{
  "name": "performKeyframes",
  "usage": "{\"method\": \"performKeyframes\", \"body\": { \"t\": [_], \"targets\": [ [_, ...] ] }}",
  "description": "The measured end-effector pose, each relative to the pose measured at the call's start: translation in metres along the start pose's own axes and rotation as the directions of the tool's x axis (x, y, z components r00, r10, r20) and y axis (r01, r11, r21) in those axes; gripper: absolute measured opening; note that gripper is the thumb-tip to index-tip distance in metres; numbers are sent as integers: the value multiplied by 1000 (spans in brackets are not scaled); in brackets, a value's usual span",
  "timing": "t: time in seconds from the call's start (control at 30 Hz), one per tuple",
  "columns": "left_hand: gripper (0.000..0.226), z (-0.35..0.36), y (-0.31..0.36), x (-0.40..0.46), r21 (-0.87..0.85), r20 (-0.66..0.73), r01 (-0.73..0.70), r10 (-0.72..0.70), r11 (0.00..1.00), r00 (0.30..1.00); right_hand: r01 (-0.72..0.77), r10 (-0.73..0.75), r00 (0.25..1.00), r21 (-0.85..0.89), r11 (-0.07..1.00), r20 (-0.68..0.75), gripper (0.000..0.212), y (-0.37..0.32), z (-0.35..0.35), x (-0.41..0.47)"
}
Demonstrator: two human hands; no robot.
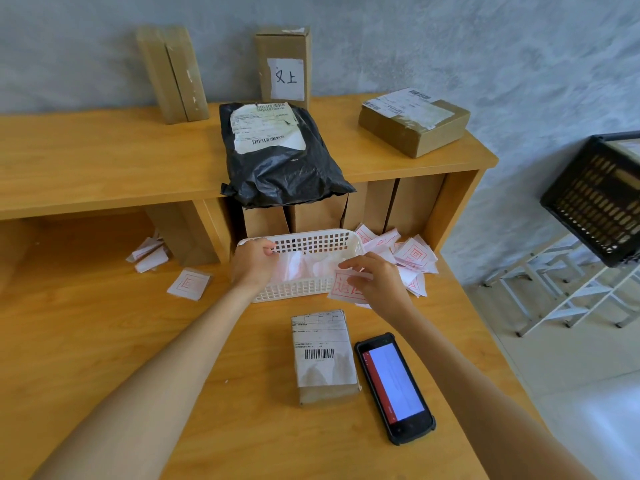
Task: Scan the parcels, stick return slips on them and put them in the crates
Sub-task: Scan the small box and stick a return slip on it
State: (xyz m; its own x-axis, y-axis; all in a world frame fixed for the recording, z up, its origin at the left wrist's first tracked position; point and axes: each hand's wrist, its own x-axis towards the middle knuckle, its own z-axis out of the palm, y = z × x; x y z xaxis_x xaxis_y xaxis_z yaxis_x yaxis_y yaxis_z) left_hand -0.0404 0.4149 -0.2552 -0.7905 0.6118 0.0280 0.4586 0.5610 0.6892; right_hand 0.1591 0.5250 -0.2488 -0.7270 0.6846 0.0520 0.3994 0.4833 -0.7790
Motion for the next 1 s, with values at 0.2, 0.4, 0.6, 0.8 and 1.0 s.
{"method": "performKeyframes", "body": {
  "t": [0.2,0.4,0.6,0.8,1.0],
  "targets": [
    [4,6,28,-50,-374,454,190,1,908,891,-48,40,997,134,990,64,30,-9,3,-3],
    [8,13,20,-79,-489,423,289,-66,823,903,-74,62,996,234,969,59,31,-12,5,-17],
    [2,1,8,-98,-571,413,351,-109,742,904,-182,148,981,323,929,126,29,-11,7,-38],
    [3,-6,-9,-126,-597,416,382,-135,706,899,-331,291,940,258,908,178,17,-2,11,-77],
    [9,1,-23,-159,-579,393,420,-212,699,895,-380,338,906,136,915,254,29,-4,18,-115]
  ]
}}
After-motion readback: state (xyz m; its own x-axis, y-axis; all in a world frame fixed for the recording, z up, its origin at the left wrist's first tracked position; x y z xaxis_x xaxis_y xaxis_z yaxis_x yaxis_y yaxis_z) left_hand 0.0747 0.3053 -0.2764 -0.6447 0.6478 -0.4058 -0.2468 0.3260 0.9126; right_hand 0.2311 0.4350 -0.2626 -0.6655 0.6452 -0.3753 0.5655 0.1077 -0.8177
